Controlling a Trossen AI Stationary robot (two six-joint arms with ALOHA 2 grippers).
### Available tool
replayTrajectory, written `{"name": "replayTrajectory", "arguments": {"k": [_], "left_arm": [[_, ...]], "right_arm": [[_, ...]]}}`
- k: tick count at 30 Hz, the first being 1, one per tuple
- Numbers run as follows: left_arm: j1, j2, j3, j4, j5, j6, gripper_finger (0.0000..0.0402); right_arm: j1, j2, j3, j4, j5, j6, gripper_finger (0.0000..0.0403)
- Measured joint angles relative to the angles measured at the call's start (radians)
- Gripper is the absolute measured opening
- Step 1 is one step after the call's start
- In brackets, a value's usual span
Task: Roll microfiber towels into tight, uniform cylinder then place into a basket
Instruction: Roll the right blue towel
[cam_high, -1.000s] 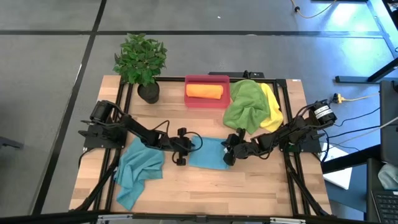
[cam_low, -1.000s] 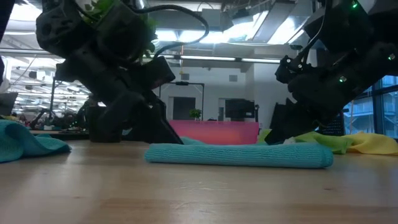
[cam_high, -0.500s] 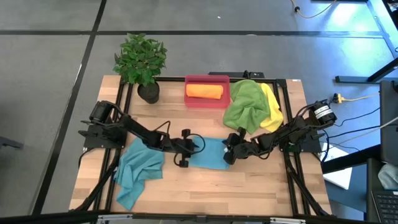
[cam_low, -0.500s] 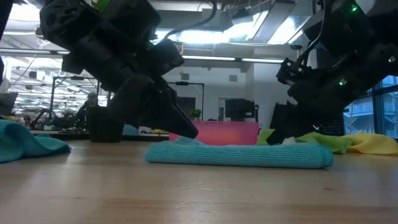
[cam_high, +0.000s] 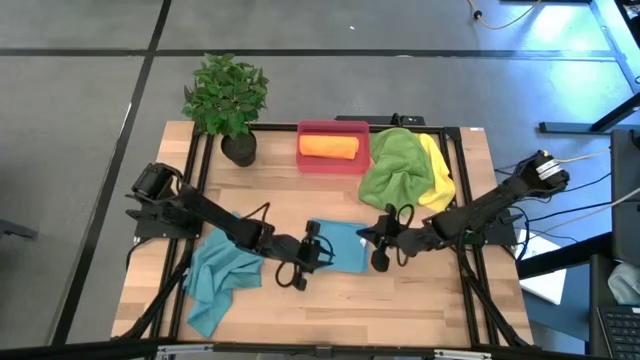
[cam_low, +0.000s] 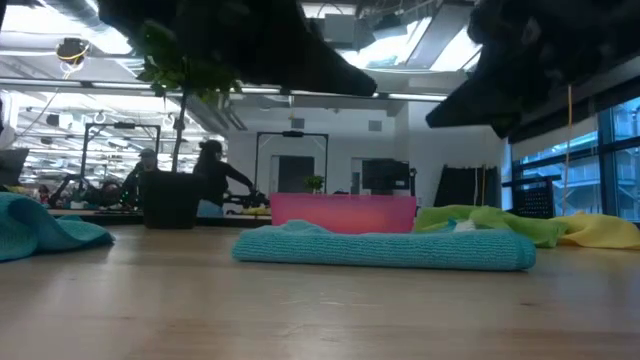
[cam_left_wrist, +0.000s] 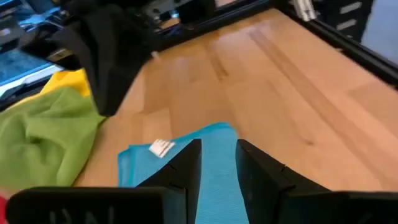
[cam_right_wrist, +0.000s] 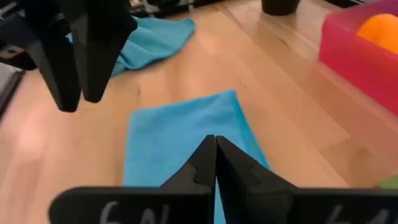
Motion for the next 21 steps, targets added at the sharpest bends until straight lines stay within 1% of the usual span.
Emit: {"name": "replayTrajectory", "arguments": {"k": [4, 8, 14, 17, 21], "left_arm": [[-0.023, 0.001, 0.054, -0.097, -0.075, 0.002, 0.0089], [-0.026, 0.001, 0.065, -0.112, -0.079, -0.007, 0.0089], [-0.02, 0.001, 0.065, -0.113, -0.079, -0.077, 0.0089], [-0.026, -0.001, 0.064, -0.116, -0.078, -0.076, 0.0089], [-0.041, -0.006, 0.064, -0.14, -0.078, -0.076, 0.0089]], "right_arm": [[0.026, 0.003, 0.0, 0.006, 0.009, -0.002, 0.0012], [0.033, 0.017, 0.0, 0.004, 0.008, -0.001, 0.0012], [0.032, 0.016, 0.0, 0.024, 0.006, -0.021, 0.0012], [0.032, 0.015, 0.0, 0.075, -0.02, -0.067, 0.0012], [0.032, 0.015, 0.0, 0.135, -0.106, -0.134, 0.0012]]}}
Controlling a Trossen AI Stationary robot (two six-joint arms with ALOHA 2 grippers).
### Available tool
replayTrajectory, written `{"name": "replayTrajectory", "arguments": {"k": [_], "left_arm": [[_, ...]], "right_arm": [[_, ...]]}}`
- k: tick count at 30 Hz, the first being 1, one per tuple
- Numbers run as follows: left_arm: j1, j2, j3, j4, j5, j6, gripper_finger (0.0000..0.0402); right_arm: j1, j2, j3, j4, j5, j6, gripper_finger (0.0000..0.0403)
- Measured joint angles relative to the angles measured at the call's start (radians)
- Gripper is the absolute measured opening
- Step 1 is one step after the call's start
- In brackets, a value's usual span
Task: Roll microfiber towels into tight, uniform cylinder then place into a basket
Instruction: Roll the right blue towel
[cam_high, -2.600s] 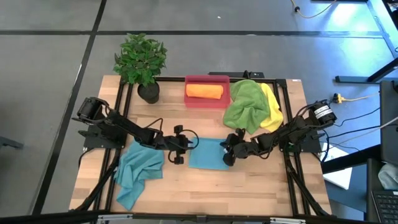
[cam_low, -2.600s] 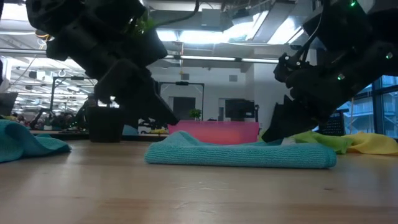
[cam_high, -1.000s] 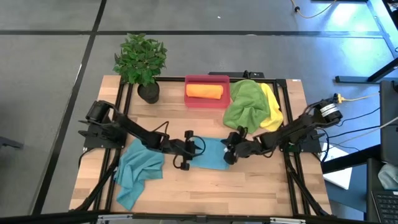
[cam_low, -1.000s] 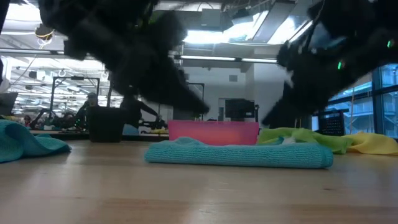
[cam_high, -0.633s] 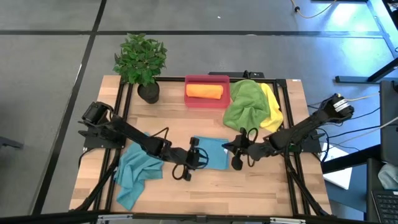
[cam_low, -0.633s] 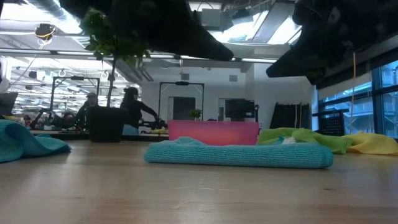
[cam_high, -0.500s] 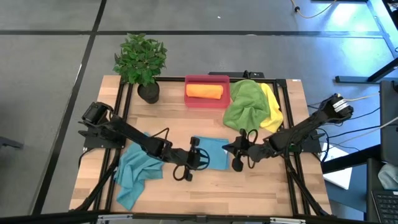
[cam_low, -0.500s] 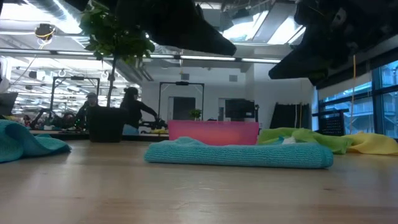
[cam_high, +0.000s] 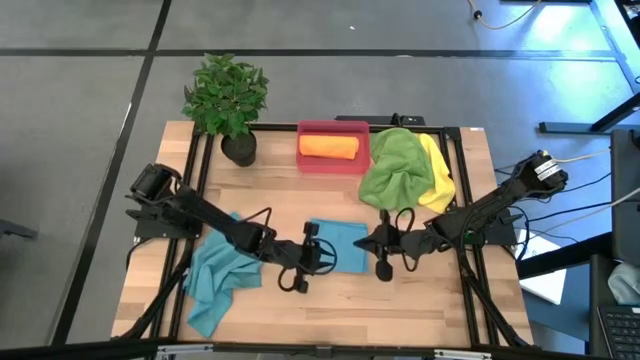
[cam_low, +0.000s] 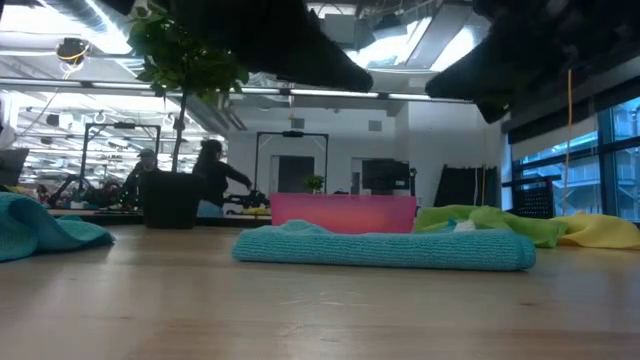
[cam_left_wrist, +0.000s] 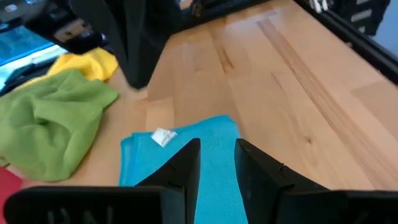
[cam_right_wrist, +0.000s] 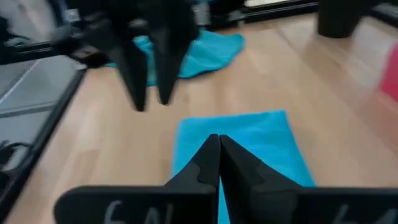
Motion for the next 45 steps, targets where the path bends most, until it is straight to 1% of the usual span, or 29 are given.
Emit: {"name": "replayTrajectory", "arguments": {"k": [2, 6, 12, 20, 27, 45], "left_arm": [[-0.011, 0.0, -0.001, -0.012, 0.0, 0.0, 0.0089], [-0.021, 0.0, -0.001, -0.025, 0.002, -0.005, 0.0089], [-0.016, 0.0, -0.001, -0.025, 0.0, -0.009, 0.0089], [0.007, 0.003, -0.001, -0.024, -0.001, -0.061, 0.0089], [0.008, 0.017, -0.002, -0.043, -0.001, -0.062, 0.0089], [0.008, 0.026, -0.002, -0.047, 0.001, -0.062, 0.0089]], "right_arm": [[0.0, 0.0, 0.005, 0.0, -0.037, -0.019, 0.0012], [0.004, 0.0, 0.027, 0.002, -0.055, -0.029, 0.0012], [0.003, 0.013, 0.031, 0.001, -0.055, -0.064, 0.0012], [0.003, 0.098, 0.031, 0.003, -0.054, -0.043, 0.0012], [0.003, 0.153, 0.031, 0.013, -0.021, -0.041, 0.0012], [0.003, 0.158, 0.031, 0.031, -0.02, -0.042, 0.0012]]}}
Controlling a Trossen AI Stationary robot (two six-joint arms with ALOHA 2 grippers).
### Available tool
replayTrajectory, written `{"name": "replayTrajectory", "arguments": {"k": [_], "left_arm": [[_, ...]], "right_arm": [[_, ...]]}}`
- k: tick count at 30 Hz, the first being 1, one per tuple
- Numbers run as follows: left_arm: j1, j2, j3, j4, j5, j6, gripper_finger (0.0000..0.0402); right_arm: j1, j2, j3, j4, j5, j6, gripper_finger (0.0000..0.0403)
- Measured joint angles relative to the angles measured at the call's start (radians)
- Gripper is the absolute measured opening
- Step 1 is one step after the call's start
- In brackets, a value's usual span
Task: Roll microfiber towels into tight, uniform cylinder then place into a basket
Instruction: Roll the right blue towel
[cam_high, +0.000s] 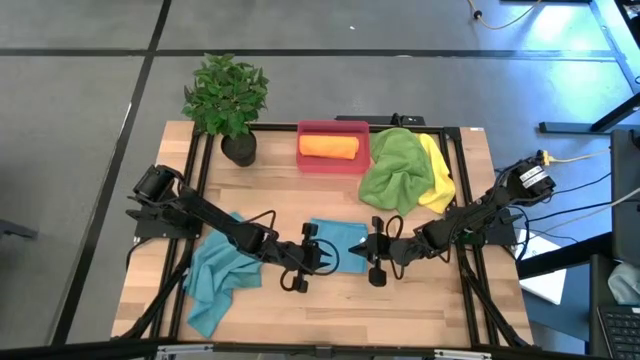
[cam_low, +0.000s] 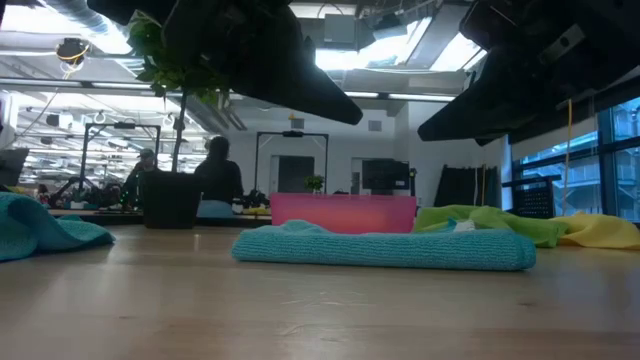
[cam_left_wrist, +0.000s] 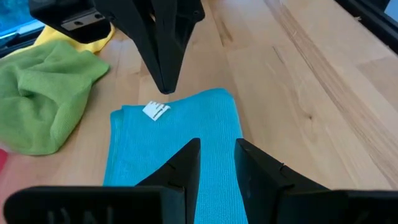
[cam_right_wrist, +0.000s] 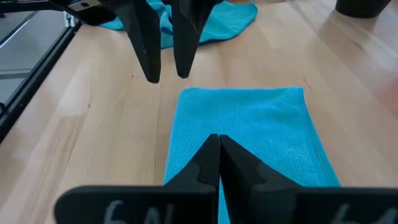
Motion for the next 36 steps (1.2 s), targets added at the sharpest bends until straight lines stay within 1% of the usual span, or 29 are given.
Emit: {"name": "replayTrajectory", "arguments": {"k": [5, 8, 10, 12, 14, 17, 19, 22, 27, 29, 31, 33, 36], "left_arm": [[-0.01, -0.008, 0.001, 0.001, 0.009, 0.006, 0.0089], [-0.019, -0.008, 0.022, -0.02, 0.012, 0.008, 0.0089], [-0.025, -0.008, 0.039, -0.051, 0.012, 0.006, 0.0089], [-0.03, -0.008, 0.047, -0.086, 0.012, -0.009, 0.0089], [-0.037, -0.008, 0.047, -0.129, 0.012, -0.024, 0.0089], [-0.053, -0.007, 0.047, -0.22, 0.012, -0.036, 0.0093], [-0.065, 0.004, 0.047, -0.252, 0.012, -0.05, 0.0101], [-0.09, 0.006, 0.046, -0.294, 0.007, -0.029, 0.0117], [-0.127, 0.009, 0.047, -0.323, -0.094, -0.005, 0.0136], [-0.136, 0.032, 0.049, -0.336, -0.11, 0.009, 0.0143], [-0.151, 0.037, 0.044, -0.388, -0.163, 0.008, 0.015], [-0.154, 0.052, 0.051, -0.361, -0.179, 0.005, 0.0159], [-0.155, 0.058, 0.046, -0.368, -0.206, 0.005, 0.0173]], "right_arm": [[0.0, 0.0, 0.0, 0.053, -0.005, -0.012, 0.0012], [0.0, -0.001, 0.002, 0.072, -0.043, -0.029, 0.0012], [0.0, -0.001, 0.013, 0.052, -0.102, -0.026, 0.0014], [0.001, -0.001, 0.03, 0.001, -0.191, 0.006, 0.0023], [0.008, -0.001, 0.052, -0.086, -0.245, 0.058, 0.0039], [0.045, 0.0, 0.092, -0.226, -0.25, 0.073, 0.0073], [0.074, 0.011, 0.125, -0.284, -0.25, 0.061, 0.0096], [0.111, 0.037, 0.163, -0.317, -0.22, 0.017, 0.0131], [0.152, 0.123, 0.202, -0.327, -0.124, -0.092, 0.017], [0.161, 0.168, 0.218, -0.348, -0.089, -0.108, 0.0178], [0.168, 0.207, 0.241, -0.401, -0.052, -0.106, 0.0182], [0.175, 0.242, 0.27, -0.471, -0.007, -0.102, 0.0183], [0.188, 0.273, 0.317, -0.556, 0.07, -0.079, 0.0184]]}}
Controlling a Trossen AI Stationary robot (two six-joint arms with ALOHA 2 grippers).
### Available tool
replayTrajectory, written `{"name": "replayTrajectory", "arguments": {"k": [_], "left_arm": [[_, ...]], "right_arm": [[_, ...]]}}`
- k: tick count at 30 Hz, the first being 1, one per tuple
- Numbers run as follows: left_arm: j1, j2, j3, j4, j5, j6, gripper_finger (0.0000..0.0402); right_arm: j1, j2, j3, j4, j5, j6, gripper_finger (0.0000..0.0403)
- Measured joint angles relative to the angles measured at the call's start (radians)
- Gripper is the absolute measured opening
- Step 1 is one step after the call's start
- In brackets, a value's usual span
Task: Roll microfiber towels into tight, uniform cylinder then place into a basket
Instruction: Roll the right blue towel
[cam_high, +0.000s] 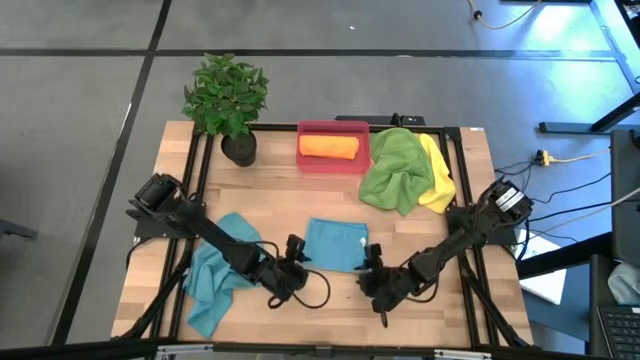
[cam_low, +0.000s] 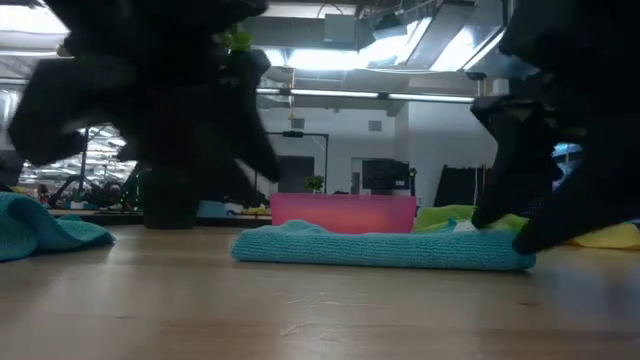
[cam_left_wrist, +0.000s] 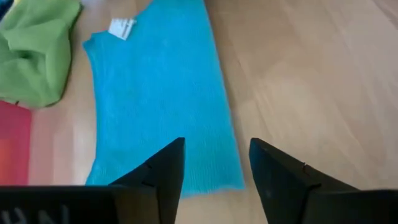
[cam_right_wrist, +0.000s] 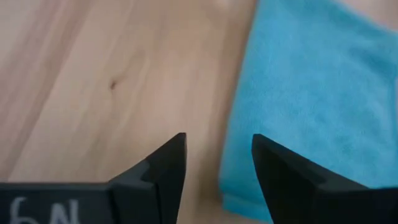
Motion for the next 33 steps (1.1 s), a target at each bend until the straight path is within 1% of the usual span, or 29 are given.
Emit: {"name": "replayTrajectory", "arguments": {"k": [3, 6, 10, 21, 26, 33], "left_arm": [[0.009, 0.024, 0.002, -0.003, 0.0, 0.001, 0.0189], [0.009, 0.054, 0.001, 0.003, 0.0, 0.005, 0.0202], [0.008, 0.081, 0.001, -0.001, -0.02, 0.025, 0.0211], [0.006, 0.139, 0.005, 0.011, -0.067, 0.067, 0.021], [0.005, 0.141, 0.004, 0.01, -0.075, 0.067, 0.0207], [0.006, 0.143, 0.003, 0.007, -0.075, 0.053, 0.0206]], "right_arm": [[0.008, 0.013, 0.029, -0.008, 0.043, 0.007, 0.0184], [0.01, 0.016, 0.031, -0.018, 0.046, 0.021, 0.0184], [0.01, 0.016, 0.03, -0.079, 0.053, 0.057, 0.0184], [0.008, 0.017, 0.03, -0.115, 0.079, 0.077, 0.0184], [0.008, 0.063, 0.029, -0.103, 0.079, 0.077, 0.0184], [0.01, 0.101, 0.033, -0.096, 0.116, 0.094, 0.0184]]}}
